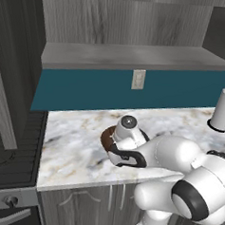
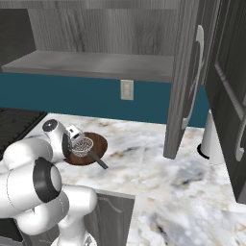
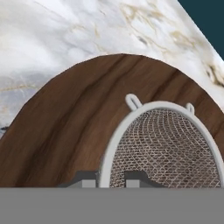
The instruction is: Open the cabinet and setup a tea strainer by placing it in the bowl upright.
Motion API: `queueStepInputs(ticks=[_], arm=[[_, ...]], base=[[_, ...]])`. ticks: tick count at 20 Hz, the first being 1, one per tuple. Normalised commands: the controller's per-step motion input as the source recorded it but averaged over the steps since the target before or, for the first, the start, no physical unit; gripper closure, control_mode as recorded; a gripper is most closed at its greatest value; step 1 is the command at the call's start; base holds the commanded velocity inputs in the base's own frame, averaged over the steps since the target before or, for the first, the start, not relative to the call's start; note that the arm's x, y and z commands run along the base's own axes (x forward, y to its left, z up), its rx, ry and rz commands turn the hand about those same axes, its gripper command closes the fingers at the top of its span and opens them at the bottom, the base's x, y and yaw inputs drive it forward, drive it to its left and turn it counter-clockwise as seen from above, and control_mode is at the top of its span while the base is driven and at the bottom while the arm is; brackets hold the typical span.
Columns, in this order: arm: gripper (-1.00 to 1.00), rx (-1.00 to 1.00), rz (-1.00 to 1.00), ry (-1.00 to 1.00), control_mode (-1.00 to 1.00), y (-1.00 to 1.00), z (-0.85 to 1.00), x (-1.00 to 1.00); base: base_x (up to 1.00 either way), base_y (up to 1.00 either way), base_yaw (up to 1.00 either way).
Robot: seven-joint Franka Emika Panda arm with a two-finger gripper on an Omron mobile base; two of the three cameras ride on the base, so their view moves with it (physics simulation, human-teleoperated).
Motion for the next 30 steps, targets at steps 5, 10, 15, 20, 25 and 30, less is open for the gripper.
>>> queueStepInputs(ticks=[5,10,15,20,25,30], arm=[[-1.0,0.0,0.0,0.0,-1.0,0.0,-0.01,0.0],[-1.0,0.0,0.0,0.0,-1.0,0.0,0.0,0.0],[-1.0,0.0,0.0,0.0,-1.0,0.0,0.0,0.0],[-1.0,-0.08,-0.01,0.01,-1.0,0.0,0.15,-0.01],[-1.0,-0.09,-0.02,0.0,-1.0,0.02,0.48,-0.3],[-1.0,-0.03,-0.06,0.03,-1.0,0.07,0.44,-0.37]], base=[[0.0,0.0,0.0],[0.0,0.0,0.0],[0.0,0.0,0.0],[0.0,0.0,0.0],[0.0,0.0,0.0],[0.0,0.0,0.0]])
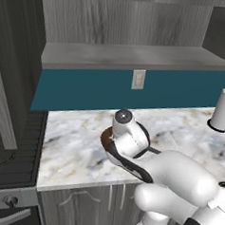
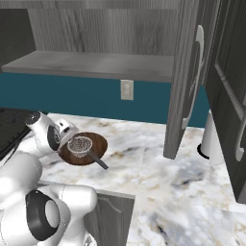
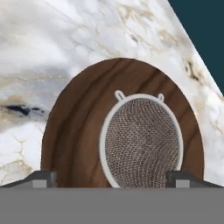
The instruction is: Open the cabinet and setup a tea strainer by placing it in the bowl upright.
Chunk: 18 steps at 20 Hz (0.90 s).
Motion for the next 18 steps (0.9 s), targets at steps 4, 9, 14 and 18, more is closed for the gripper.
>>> queueStepInputs(ticks=[4,9,14,18], arm=[[-1.0,0.02,-0.3,0.14,-1.0,-0.11,0.39,-0.56],[-1.0,0.13,-0.49,0.12,-1.0,-0.26,0.3,-0.75],[-1.0,0.22,-0.42,-0.01,-1.0,-0.35,0.39,-0.69],[-1.0,0.15,-0.3,-0.31,-1.0,-0.16,0.55,-0.41]], base=[[0.0,0.0,0.0],[0.0,0.0,0.0],[0.0,0.0,0.0],[0.0,0.0,0.0]])
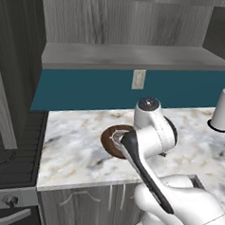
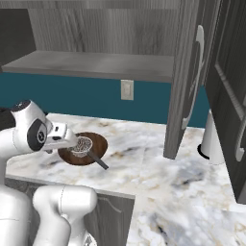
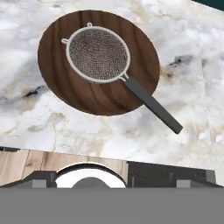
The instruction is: Open the cabinet and setup a tea strainer by placing it in the bowl upright.
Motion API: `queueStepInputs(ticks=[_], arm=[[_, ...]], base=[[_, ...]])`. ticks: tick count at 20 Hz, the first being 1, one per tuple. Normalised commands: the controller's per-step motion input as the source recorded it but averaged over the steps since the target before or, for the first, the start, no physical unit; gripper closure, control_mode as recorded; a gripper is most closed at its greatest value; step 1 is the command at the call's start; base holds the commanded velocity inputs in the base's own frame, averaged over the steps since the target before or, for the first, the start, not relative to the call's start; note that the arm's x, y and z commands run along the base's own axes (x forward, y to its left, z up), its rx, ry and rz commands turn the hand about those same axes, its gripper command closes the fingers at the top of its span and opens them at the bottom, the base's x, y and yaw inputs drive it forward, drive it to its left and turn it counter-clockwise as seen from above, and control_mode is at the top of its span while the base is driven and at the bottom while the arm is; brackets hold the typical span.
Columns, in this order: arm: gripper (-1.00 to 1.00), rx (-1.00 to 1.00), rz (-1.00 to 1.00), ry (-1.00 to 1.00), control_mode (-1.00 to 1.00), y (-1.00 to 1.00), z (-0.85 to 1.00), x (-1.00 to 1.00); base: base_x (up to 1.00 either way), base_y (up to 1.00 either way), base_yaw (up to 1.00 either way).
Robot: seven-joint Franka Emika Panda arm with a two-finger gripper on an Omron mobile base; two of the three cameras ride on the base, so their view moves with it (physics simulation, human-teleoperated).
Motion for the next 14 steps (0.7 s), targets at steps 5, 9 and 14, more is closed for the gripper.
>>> queueStepInputs(ticks=[5,9,14], arm=[[-1.0,0.15,-0.14,-0.23,-1.0,-0.38,0.33,-0.06],[-1.0,0.24,0.0,0.01,-1.0,-0.54,0.58,0.0],[-1.0,0.18,-0.06,0.14,-1.0,-0.55,0.54,0.01]], base=[[0.0,0.0,0.0],[0.0,0.0,0.0],[0.0,0.0,0.0]])
